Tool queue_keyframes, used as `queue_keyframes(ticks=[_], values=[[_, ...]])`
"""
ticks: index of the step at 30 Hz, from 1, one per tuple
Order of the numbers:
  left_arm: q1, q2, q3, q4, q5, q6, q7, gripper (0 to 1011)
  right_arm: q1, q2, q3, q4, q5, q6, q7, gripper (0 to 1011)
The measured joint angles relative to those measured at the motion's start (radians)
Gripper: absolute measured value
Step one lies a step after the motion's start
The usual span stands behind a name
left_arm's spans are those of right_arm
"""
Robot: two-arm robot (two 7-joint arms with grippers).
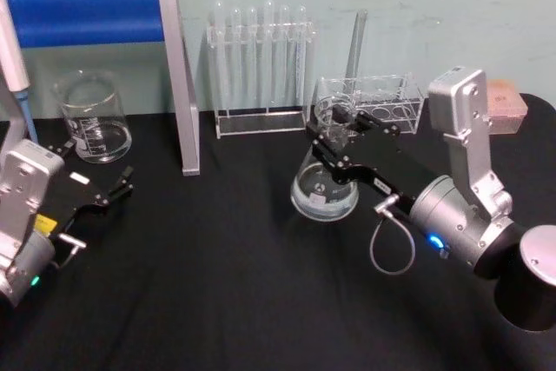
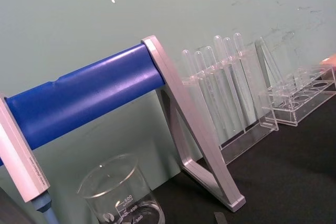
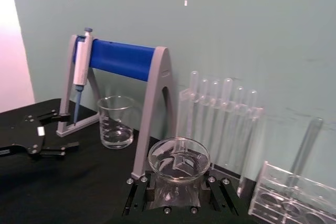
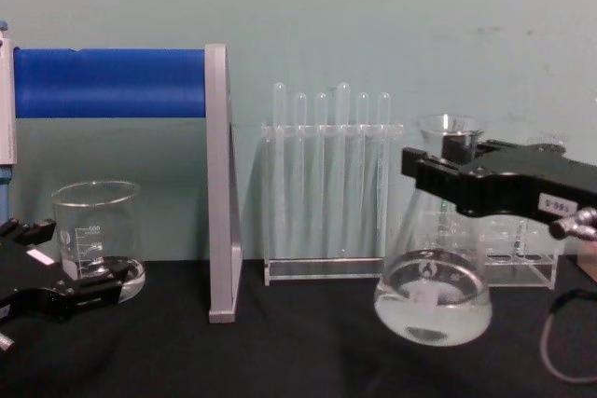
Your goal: Grasp the erlenmeyer flask with one hand, shake it three times, then place it back.
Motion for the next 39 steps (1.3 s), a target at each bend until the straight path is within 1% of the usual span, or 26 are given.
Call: queue_keyframes(ticks=[4,7,8,10,12,14,27,33,39], values=[[0.0,0.0,0.0,0.0,0.0,0.0,0.0,1001,0.006,-0.006,-0.018,0.003,-0.003,0.0,0.01,449],[0.0,0.0,0.0,0.0,0.0,0.0,0.0,1001,0.011,-0.013,-0.043,0.002,-0.008,0.0,0.022,449],[0.0,0.0,0.0,0.0,0.0,0.0,0.0,1001,0.011,-0.013,-0.043,0.002,-0.008,0.0,0.022,449],[0.0,0.0,0.0,0.0,0.0,0.0,0.0,1001,0.015,-0.019,-0.068,0.0,-0.012,0.002,0.033,449],[0.0,0.0,0.0,0.0,0.0,0.0,0.0,1001,0.017,-0.021,-0.081,-0.003,-0.014,0.003,0.039,449],[0.0,0.0,0.0,0.0,0.0,0.0,0.0,1001,0.018,-0.025,-0.101,-0.006,-0.016,0.004,0.049,449],[0.0,0.0,0.0,0.0,0.0,0.0,0.0,1001,0.023,-0.042,-0.192,-0.026,-0.012,0.008,0.091,449],[0.0,0.0,0.0,0.0,0.0,0.0,0.0,1001,0.027,-0.041,-0.22,-0.03,-0.009,0.011,0.103,450],[0.0,0.0,0.0,0.0,0.0,0.0,0.0,1001,0.032,-0.04,-0.226,-0.028,-0.005,0.013,0.104,449]])
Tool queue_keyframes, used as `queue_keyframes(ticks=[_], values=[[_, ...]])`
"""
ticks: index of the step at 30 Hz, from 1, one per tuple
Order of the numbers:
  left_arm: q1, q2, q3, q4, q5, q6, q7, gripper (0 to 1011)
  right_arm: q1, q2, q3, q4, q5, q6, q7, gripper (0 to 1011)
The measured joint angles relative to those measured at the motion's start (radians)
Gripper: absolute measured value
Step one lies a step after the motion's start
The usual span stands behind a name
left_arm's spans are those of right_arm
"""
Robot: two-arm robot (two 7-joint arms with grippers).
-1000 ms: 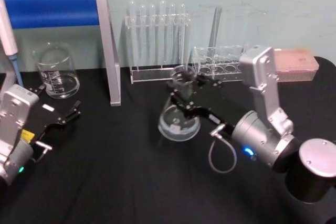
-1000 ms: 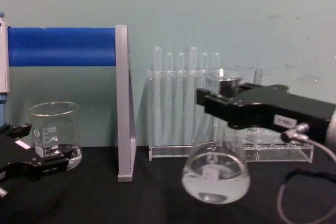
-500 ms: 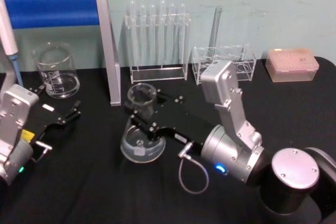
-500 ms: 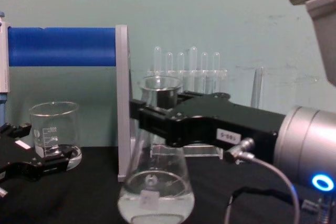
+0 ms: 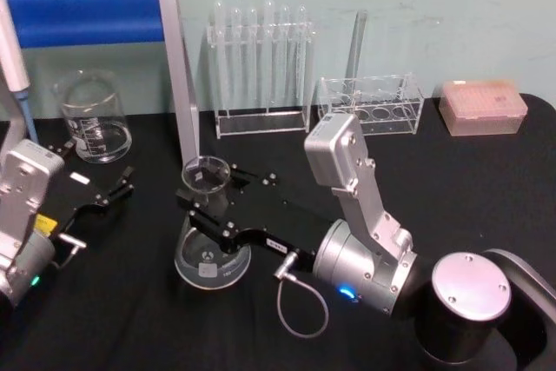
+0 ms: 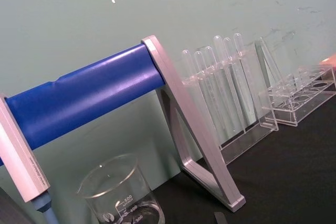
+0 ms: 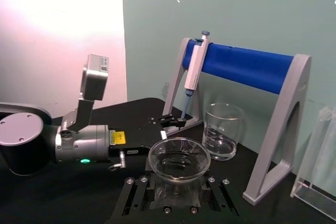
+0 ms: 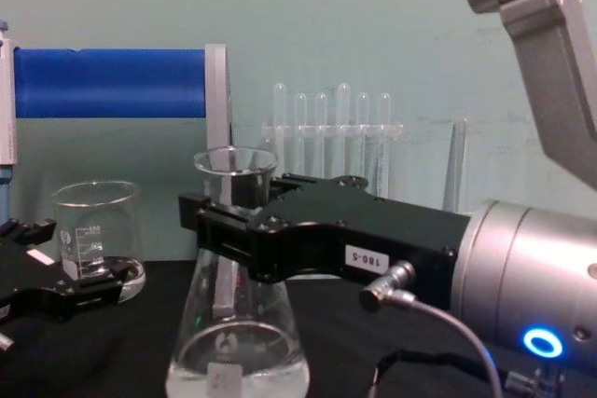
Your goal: Grasp the erlenmeyer flask with one hand, shake it three times, then place it back.
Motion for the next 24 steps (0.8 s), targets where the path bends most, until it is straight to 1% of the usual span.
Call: queue_keyframes(ticks=[3,9,12,16,17,19,24], values=[[0.0,0.0,0.0,0.0,0.0,0.0,0.0,1001,0.003,0.001,0.005,0.005,0.002,0.002,-0.009,449],[0.0,0.0,0.0,0.0,0.0,0.0,0.0,1001,0.007,0.004,0.037,0.022,0.001,0.001,-0.042,449],[0.0,0.0,0.0,0.0,0.0,0.0,0.0,1001,0.009,0.005,0.068,0.032,-0.004,0.0,-0.068,449],[0.0,0.0,0.0,0.0,0.0,0.0,0.0,1001,0.009,0.006,0.097,0.039,-0.007,-0.001,-0.091,449],[0.0,0.0,0.0,0.0,0.0,0.0,0.0,1001,0.009,0.006,0.112,0.043,-0.009,-0.002,-0.101,449],[0.0,0.0,0.0,0.0,0.0,0.0,0.0,1001,0.008,0.006,0.126,0.046,-0.01,-0.003,-0.112,449],[0.0,0.0,0.0,0.0,0.0,0.0,0.0,1001,0.002,0.006,0.178,0.053,-0.018,-0.006,-0.146,449]])
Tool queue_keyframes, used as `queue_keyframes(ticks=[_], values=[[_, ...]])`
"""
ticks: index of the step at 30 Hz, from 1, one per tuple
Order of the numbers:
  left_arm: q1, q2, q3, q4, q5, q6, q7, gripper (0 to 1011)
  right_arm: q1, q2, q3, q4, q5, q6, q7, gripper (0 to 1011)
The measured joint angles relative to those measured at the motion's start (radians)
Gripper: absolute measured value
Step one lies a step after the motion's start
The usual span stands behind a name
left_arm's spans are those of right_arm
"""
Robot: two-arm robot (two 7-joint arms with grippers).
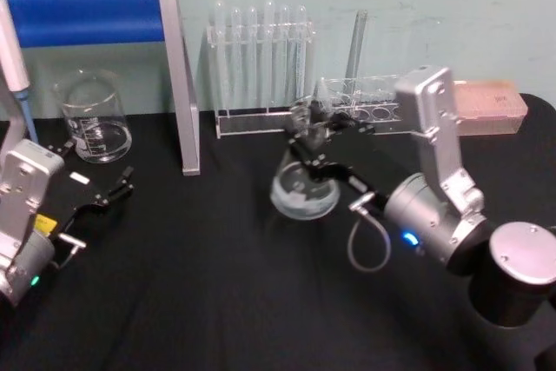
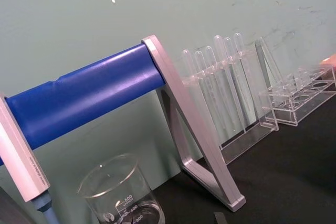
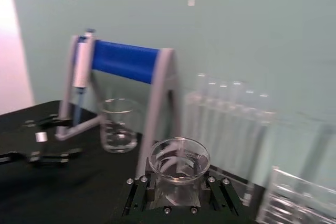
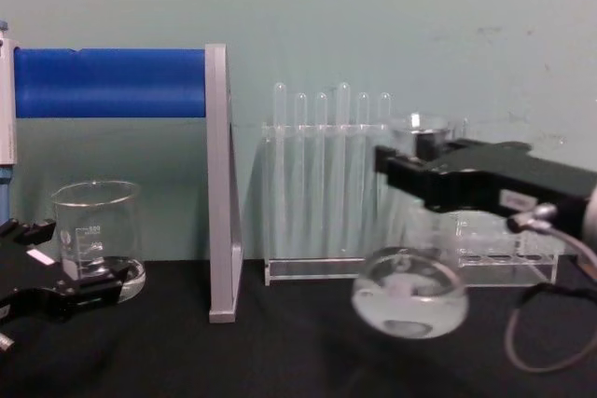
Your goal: Grasp the erlenmeyer flask with one hand, shake it three times, then place it back.
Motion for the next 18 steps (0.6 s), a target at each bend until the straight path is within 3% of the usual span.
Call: queue_keyframes(ticks=[12,18], values=[[0.0,0.0,0.0,0.0,0.0,0.0,0.0,1001,-0.027,-0.005,0.123,0.004,-0.015,0.0,-0.063,449],[0.0,0.0,0.0,0.0,0.0,0.0,0.0,1001,-0.037,-0.011,0.157,0.002,-0.022,0.002,-0.072,449]])
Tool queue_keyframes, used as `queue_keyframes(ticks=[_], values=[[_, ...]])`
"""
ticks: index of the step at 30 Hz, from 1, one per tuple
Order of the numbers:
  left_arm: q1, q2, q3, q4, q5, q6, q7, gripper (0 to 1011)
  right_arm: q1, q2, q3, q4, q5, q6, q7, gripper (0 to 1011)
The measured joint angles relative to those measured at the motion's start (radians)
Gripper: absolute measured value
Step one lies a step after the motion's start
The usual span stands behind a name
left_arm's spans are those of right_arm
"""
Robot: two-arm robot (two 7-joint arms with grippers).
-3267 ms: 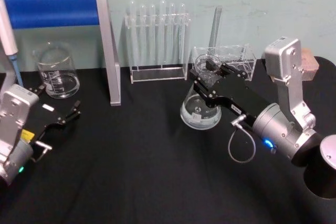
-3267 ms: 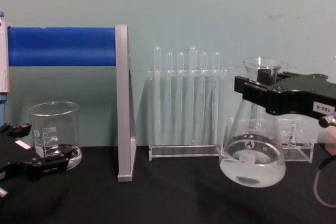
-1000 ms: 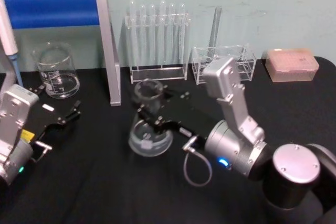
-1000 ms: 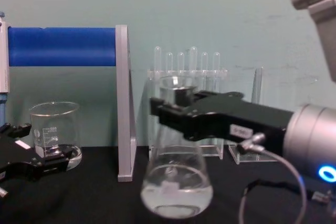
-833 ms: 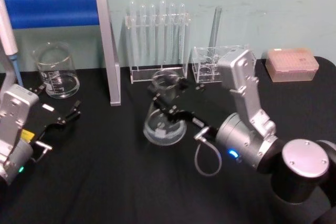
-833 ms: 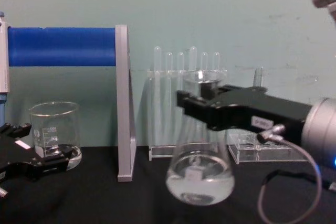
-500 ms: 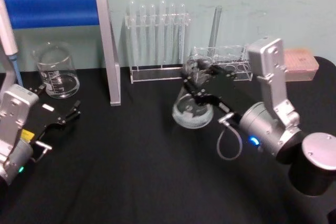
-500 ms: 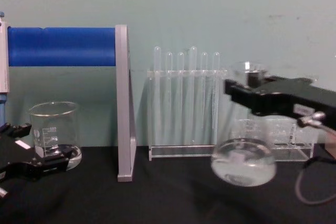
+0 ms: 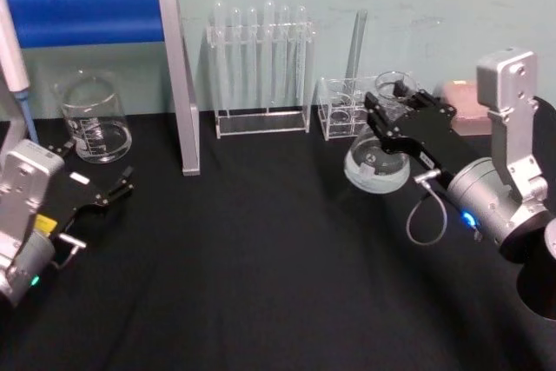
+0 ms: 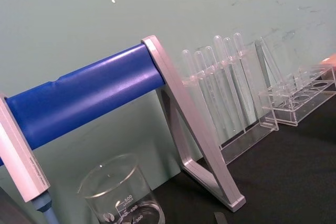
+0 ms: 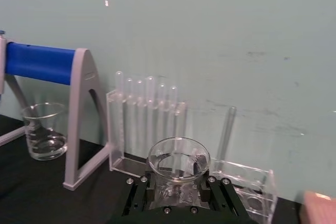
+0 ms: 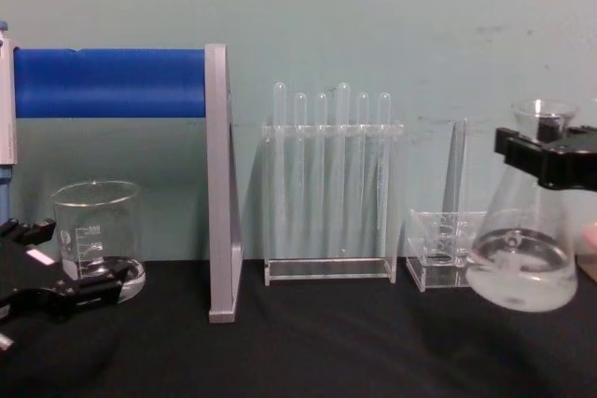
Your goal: Grasp the erlenmeyer flask with one hand, shake it three times, then place it back.
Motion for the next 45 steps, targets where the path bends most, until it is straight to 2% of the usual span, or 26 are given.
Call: queue_keyframes(ticks=[10,20,32,45], values=[[0.0,0.0,0.0,0.0,0.0,0.0,0.0,1001,-0.009,-0.014,0.027,-0.001,-0.015,0.005,0.002,449],[0.0,0.0,0.0,0.0,0.0,0.0,0.0,1001,-0.008,-0.026,0.008,-0.002,-0.023,0.011,0.027,449],[0.0,0.0,0.0,0.0,0.0,0.0,0.0,1001,0.016,-0.038,-0.093,0.001,-0.022,0.019,0.097,449],[0.0,0.0,0.0,0.0,0.0,0.0,0.0,1001,0.039,-0.039,-0.2,-0.003,0.006,0.019,0.162,450]])
